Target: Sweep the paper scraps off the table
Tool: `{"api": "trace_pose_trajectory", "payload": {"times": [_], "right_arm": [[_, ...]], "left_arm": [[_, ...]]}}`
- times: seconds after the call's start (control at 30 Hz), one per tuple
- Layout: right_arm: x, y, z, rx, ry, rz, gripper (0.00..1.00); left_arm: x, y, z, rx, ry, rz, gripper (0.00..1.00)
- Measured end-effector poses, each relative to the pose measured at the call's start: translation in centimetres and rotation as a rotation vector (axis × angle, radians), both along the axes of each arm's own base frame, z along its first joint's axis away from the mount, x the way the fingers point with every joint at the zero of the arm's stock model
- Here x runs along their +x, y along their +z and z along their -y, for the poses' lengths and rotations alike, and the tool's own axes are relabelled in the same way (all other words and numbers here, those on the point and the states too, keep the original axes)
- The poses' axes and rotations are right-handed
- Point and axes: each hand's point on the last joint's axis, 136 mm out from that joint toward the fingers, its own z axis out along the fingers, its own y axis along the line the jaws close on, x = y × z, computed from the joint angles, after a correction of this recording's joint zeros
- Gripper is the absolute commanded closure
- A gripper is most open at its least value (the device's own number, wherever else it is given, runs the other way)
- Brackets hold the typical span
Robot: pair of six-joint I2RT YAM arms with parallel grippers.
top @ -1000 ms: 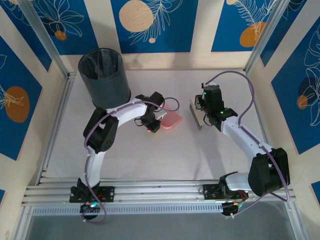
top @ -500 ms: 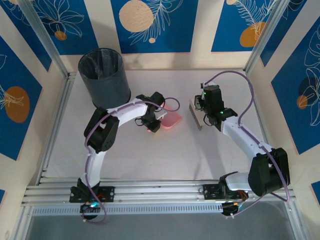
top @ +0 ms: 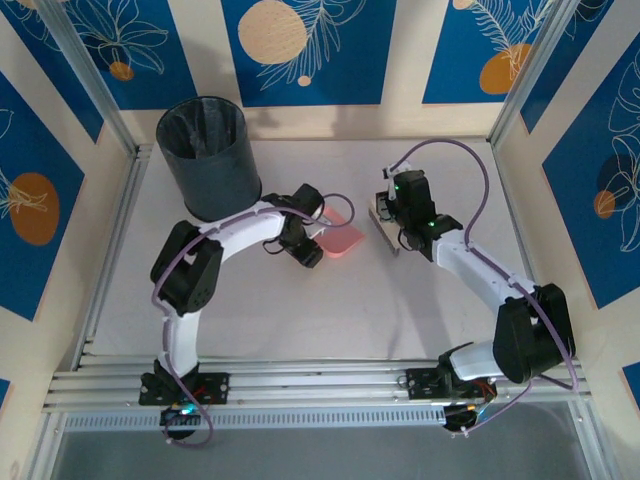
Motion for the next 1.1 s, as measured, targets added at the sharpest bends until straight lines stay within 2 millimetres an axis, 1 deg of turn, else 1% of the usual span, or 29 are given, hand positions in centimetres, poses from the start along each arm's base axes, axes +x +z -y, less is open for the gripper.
{"api": "trace_pose_trajectory", "payload": {"times": [0.1, 0.27, 0.33, 0.4, 0.5, 0.67, 0.9, 1.1], "right_arm": [[0.4, 0.2, -1.2, -0.031, 0.038, 0.026, 1.0], [1.0, 0.3, -3.0, -0.088, 0.093, 0.073, 1.0], [1.3, 0.3, -3.8, -0.112, 0.114, 0.096, 1.0], [1.7, 0.2, -4.8, -0.141, 0.141, 0.119, 1.0], [2.0, 0.0, -6.2, -0.183, 0.176, 0.147, 1.0], [2.4, -0.7, -8.2, -0.26, 0.223, 0.194, 1.0], [2.6, -1.5, -10.6, -0.358, 0.282, 0.255, 1.0], [2.5, -0.9, -12.1, -0.388, 0.31, 0.313, 1.0]], "left_arm": [[-0.5, 2.3, -0.2, -0.055, 0.014, 0.049, 0.35], [-0.9, 5.8, -1.3, -0.163, 0.079, 0.108, 0.34], [-0.8, 6.9, -2.2, -0.204, 0.126, 0.119, 0.34], [-0.3, 7.5, -3.5, -0.245, 0.201, 0.113, 0.35], [0.2, 7.6, -5.5, -0.299, 0.299, 0.096, 0.35], [-0.3, 7.5, -8.0, -0.352, 0.414, 0.051, 0.35], [-0.5, 8.4, -9.2, -0.417, 0.469, 0.046, 0.35], [-0.6, 8.2, -9.9, -0.424, 0.493, 0.038, 0.35]]}}
